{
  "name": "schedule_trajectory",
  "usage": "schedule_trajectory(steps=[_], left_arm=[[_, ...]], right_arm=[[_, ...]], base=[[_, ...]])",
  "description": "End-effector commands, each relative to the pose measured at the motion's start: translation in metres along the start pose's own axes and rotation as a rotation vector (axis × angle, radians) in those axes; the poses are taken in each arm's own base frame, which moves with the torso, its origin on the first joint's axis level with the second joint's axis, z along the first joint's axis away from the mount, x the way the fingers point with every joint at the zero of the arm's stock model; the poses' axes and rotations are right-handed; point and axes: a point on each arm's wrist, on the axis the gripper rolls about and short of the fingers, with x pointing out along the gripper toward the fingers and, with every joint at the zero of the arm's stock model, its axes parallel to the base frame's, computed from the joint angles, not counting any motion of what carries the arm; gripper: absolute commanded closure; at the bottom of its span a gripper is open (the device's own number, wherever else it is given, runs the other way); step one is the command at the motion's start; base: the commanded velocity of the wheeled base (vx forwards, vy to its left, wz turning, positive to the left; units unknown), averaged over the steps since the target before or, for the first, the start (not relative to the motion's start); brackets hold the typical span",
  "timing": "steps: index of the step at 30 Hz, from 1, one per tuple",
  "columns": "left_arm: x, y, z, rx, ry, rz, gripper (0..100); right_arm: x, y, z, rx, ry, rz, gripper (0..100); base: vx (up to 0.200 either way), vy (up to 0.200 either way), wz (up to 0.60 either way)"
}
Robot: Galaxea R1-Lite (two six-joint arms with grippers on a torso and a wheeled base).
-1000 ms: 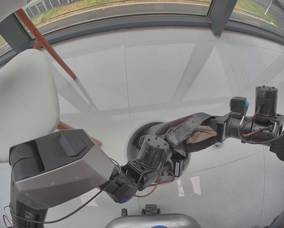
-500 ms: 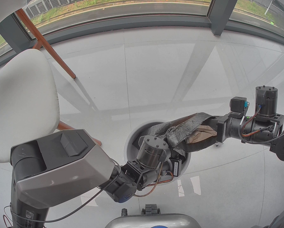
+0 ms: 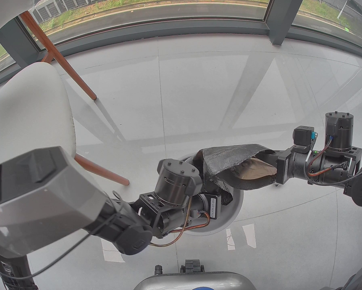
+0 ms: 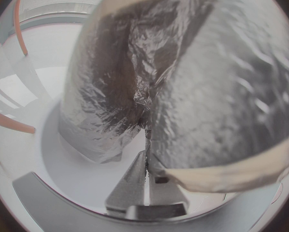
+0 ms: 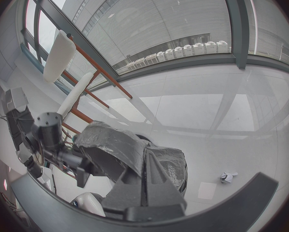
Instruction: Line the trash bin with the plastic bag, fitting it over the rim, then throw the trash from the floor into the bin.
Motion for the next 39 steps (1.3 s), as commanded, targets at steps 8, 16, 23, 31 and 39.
schedule_trajectory(steps=[8,16,23,31,39], left_arm=[[-0.101,-0.015,0.051,-0.134,0.005,0.015,100],[-0.142,-0.010,0.043,-0.209,0.138,0.084,100],[-0.153,0.004,0.020,-0.221,0.217,0.136,100],[-0.156,0.006,0.013,-0.246,0.269,0.113,100],[-0.162,0.010,0.007,-0.277,0.321,0.067,100]], right_arm=[[0.003,-0.001,-0.003,0.003,0.015,0.001,100],[0.007,-0.001,-0.007,0.007,0.033,0.000,100],[0.009,-0.003,-0.009,0.013,0.043,0.003,100],[0.008,-0.005,-0.012,0.022,0.058,0.000,100],[-0.007,-0.005,-0.019,0.034,0.070,0.035,100]], base=[[0.000,0.000,0.00],[0.000,0.000,0.00],[0.000,0.000,0.00],[0.000,0.000,0.00],[0.000,0.000,0.00]])
